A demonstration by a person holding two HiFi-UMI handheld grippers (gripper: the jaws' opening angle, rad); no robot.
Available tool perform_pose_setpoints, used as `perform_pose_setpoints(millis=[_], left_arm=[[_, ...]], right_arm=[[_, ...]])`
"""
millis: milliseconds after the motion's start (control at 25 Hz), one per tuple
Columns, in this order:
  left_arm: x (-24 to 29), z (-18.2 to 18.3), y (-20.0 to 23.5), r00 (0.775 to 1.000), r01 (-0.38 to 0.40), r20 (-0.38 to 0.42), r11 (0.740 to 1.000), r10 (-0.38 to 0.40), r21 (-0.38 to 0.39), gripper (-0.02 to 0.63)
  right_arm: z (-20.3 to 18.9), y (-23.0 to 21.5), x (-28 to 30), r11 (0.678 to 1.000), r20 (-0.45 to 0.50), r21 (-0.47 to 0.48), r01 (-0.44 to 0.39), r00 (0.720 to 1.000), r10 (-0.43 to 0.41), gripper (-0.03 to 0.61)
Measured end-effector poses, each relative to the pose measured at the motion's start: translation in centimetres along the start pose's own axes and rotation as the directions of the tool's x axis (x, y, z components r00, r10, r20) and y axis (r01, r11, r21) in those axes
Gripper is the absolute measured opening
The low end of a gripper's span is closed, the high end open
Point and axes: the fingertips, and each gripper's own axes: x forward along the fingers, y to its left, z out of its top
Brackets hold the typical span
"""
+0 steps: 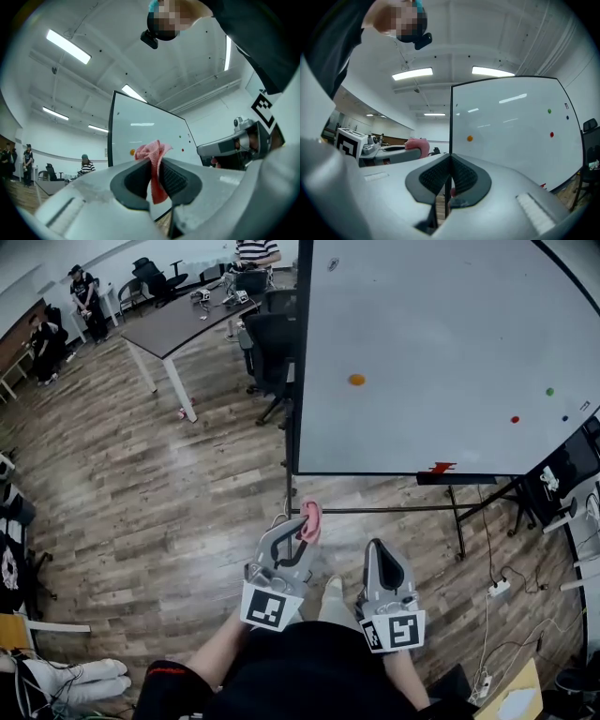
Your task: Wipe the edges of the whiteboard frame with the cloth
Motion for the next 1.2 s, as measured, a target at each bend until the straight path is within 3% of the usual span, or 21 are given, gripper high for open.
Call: perform_pose_setpoints(millis=[320,640,880,1200], left_arm=[[2.6,-0.1,3.5,0.994,-0.105,-0.016,0.992,0.106,0.074,0.046],[5.6,1.8,7.8,0.983,-0.182,0.000,0.965,0.185,0.189,0.045],[9.1,3.9,10.6,0.967,-0.246,0.016,0.919,0.254,0.307,0.045],[12.6,8.0,13.3,0.933,-0.346,0.074,0.824,0.352,0.449,0.044]], right_arm=[[0.0,-1.2,5.5,0.992,0.013,0.009,-0.128,0.992,0.128,0.002],[1.7,-2.5,11.2,0.974,0.052,-0.005,-0.226,0.973,0.226,0.002],[3.0,-4.4,15.0,0.948,0.088,-0.036,-0.317,0.944,0.319,0.002],[4.9,-6.3,18.0,0.901,0.140,-0.069,-0.429,0.890,0.434,0.002]])
